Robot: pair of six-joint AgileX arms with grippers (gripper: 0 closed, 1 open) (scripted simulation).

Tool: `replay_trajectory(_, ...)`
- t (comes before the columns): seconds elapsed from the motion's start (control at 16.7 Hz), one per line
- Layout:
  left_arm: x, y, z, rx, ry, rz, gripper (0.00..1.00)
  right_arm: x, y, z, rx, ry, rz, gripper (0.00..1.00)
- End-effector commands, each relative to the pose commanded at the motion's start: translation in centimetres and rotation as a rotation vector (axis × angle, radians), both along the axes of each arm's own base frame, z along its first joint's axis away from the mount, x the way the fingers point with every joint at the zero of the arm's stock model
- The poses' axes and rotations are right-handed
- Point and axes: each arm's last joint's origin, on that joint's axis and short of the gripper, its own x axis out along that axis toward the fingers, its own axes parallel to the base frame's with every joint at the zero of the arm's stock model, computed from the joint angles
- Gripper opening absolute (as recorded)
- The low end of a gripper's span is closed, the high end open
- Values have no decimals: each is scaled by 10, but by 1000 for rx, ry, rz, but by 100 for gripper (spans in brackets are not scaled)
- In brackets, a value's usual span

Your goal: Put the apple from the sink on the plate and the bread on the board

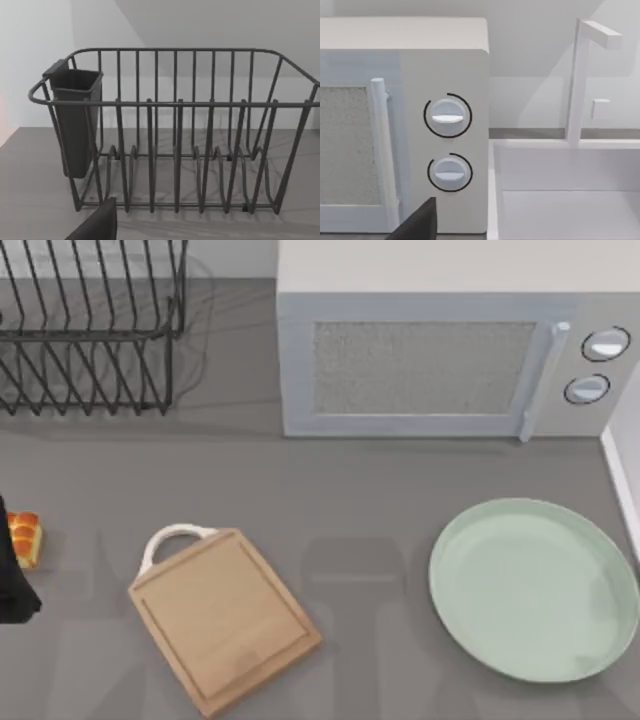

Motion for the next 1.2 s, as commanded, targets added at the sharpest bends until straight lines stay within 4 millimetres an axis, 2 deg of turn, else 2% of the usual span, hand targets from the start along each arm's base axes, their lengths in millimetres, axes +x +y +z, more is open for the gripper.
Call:
replay_trajectory(0.72, 0, 0, 0, 0, 0, 0, 100, 0, 0, 2, -2, 7, -2, 100)
replay_trajectory(0.84, 0, 0, 0, 0, 0, 0, 100, 1, -1, 11, -13, 43, -13, 100)
replay_trajectory(1.02, 0, 0, 0, 0, 0, 0, 100, 6, -5, 36, -40, 157, -41, 100)
replay_trajectory(1.2, 0, 0, 0, 0, 0, 0, 100, 26, -11, 66, -70, 341, -73, 100)
